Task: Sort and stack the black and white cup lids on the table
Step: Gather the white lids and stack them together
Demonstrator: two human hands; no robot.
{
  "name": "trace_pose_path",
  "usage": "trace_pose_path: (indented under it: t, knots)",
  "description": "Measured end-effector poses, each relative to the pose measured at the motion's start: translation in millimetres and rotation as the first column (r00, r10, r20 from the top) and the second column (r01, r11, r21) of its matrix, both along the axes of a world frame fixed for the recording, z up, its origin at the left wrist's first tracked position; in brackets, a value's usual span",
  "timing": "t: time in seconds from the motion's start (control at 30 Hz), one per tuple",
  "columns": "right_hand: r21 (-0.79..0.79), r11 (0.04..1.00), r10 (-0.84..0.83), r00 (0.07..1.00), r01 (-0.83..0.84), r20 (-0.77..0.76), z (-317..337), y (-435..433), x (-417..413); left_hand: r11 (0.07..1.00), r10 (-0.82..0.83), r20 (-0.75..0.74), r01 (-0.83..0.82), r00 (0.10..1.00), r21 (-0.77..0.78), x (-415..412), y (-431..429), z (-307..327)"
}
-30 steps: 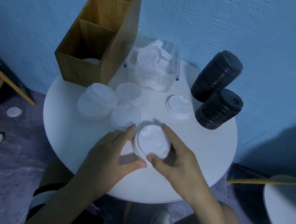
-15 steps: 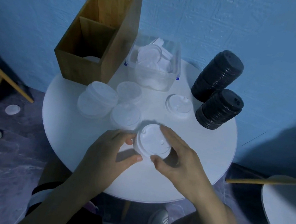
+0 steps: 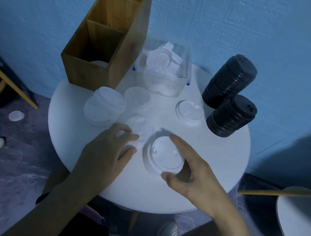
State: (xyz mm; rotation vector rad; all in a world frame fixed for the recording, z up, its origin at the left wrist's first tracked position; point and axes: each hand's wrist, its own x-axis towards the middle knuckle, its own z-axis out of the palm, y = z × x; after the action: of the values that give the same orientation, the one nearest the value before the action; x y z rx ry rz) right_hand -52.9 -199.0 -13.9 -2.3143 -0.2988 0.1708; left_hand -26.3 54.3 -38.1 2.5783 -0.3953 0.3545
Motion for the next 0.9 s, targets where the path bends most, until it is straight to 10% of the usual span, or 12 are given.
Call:
trace_pose_path:
  t: [0.67, 0.9]
  knots:
    - [0.044, 0.985, -0.17, 0.981, 0.167, 0.096, -3, -20, -2, 0.981, 0.171, -0.041, -0.174, 0.984, -0.089, -3, -11, 4]
    - [0.046, 0.979, -0.203, 0.977, 0.2, 0.068, -4, -19, 1, 0.902, 0.139, -0.119, -0.175, 0.983, -0.395, -14, -13, 17]
